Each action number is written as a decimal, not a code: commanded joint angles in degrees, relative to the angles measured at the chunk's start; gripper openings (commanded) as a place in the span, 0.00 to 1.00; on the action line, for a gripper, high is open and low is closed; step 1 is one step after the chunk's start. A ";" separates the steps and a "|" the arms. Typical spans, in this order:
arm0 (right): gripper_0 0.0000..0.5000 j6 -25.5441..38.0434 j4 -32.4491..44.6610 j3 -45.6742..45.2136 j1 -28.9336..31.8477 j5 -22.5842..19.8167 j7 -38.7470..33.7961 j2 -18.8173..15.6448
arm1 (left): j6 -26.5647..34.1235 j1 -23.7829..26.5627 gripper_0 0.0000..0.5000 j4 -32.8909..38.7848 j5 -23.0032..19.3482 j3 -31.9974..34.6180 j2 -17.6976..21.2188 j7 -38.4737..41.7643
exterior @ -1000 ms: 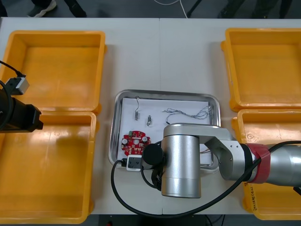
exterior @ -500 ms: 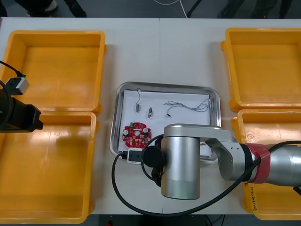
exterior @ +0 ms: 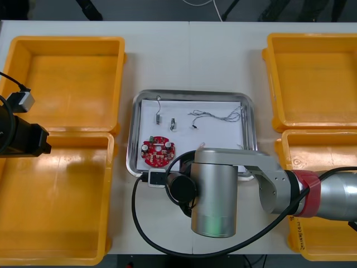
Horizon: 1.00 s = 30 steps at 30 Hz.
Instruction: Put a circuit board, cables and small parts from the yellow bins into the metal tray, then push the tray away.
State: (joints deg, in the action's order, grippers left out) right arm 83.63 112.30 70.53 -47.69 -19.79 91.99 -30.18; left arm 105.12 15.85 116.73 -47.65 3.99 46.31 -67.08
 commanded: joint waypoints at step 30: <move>0.00 -4.97 -6.83 -2.59 -5.22 2.91 3.98 -1.11 | -0.18 -1.09 1.00 1.75 -0.42 1.90 -0.61 -4.55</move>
State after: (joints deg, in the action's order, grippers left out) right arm 79.05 106.92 70.02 -50.53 -16.73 94.16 -31.95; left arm 105.12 15.85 116.73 -47.65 3.99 46.31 -67.08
